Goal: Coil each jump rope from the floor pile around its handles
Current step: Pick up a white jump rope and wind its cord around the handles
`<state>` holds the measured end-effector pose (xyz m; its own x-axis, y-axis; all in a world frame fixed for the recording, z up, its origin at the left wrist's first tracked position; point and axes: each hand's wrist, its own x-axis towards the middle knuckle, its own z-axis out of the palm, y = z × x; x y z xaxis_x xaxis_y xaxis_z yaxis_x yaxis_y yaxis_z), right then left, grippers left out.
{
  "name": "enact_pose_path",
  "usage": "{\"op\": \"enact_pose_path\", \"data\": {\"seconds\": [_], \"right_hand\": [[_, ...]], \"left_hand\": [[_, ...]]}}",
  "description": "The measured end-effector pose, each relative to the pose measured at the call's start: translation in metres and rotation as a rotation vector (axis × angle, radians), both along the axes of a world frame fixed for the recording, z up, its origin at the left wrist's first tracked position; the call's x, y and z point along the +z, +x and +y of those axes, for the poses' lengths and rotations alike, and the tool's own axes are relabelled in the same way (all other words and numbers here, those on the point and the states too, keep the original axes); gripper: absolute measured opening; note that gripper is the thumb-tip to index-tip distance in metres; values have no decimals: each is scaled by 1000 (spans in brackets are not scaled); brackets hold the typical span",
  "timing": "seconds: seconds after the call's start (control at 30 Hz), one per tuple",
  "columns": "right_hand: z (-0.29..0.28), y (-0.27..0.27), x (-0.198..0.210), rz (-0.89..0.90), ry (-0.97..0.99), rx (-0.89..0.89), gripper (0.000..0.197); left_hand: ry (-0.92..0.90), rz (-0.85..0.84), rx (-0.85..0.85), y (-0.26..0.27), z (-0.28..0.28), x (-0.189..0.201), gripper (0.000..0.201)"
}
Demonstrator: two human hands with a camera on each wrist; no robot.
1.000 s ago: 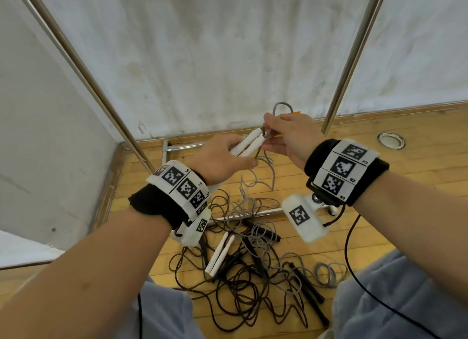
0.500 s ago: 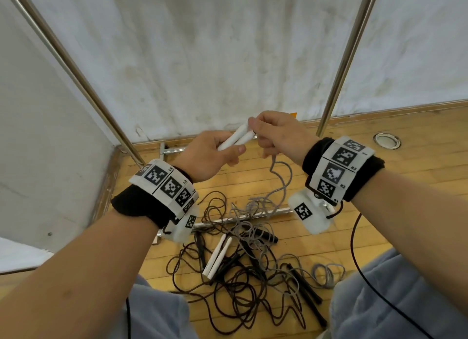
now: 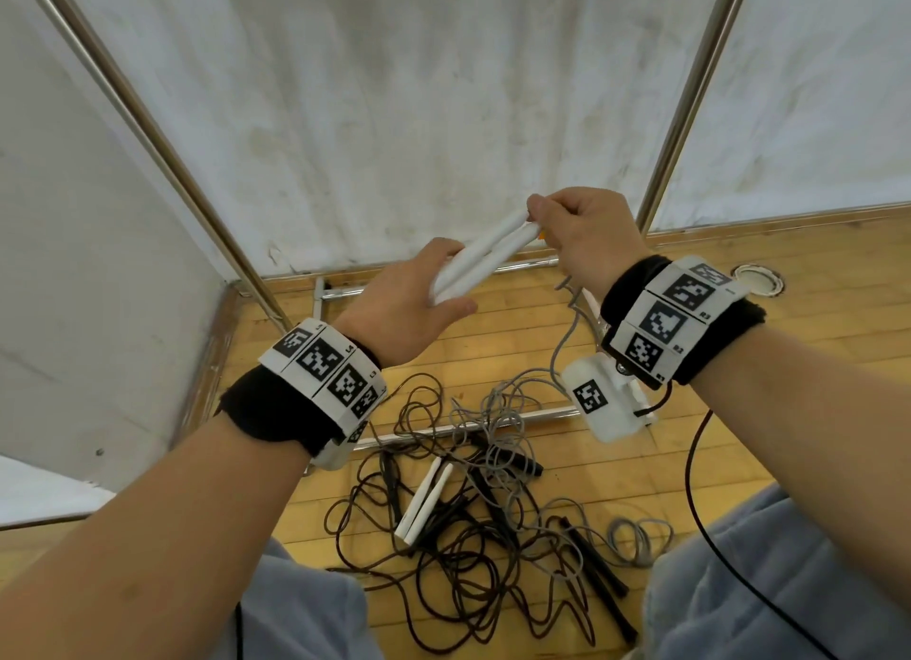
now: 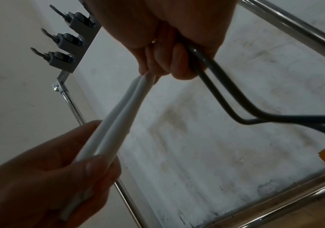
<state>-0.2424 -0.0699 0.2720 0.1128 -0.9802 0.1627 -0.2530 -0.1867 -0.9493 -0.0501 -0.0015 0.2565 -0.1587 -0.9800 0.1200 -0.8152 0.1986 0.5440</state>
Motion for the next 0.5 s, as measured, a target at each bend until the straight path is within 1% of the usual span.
{"op": "enact_pose_path", "data": {"seconds": [0.03, 0.07, 0.13, 0.17, 0.23, 0.33, 0.4, 0.5], "right_hand": [[-1, -1, 1, -1, 6, 4, 25], [-2, -2, 2, 0, 7, 14, 26], [-1, -2, 4, -25, 13, 43, 28], [-1, -2, 4, -54, 18, 55, 29], [1, -2, 3, -99, 29, 65, 33], [3, 1, 2, -90, 42, 109, 38], [4, 3, 1, -56, 59, 163, 35], [2, 5, 0, -19, 98, 250, 28]], "left_hand": [[-5, 6, 8, 0, 0, 1, 40], [1, 33, 10, 0, 0, 2, 32], [46, 162, -1, 0, 1, 5, 13], [71, 239, -10, -1, 3, 6, 8], [100, 377, -27, -3, 4, 10, 7], [72, 564, -32, -5, 5, 15, 7], [57, 691, -2, -4, 4, 16, 8], [92, 848, 71, -9, 3, 16, 11]]}}
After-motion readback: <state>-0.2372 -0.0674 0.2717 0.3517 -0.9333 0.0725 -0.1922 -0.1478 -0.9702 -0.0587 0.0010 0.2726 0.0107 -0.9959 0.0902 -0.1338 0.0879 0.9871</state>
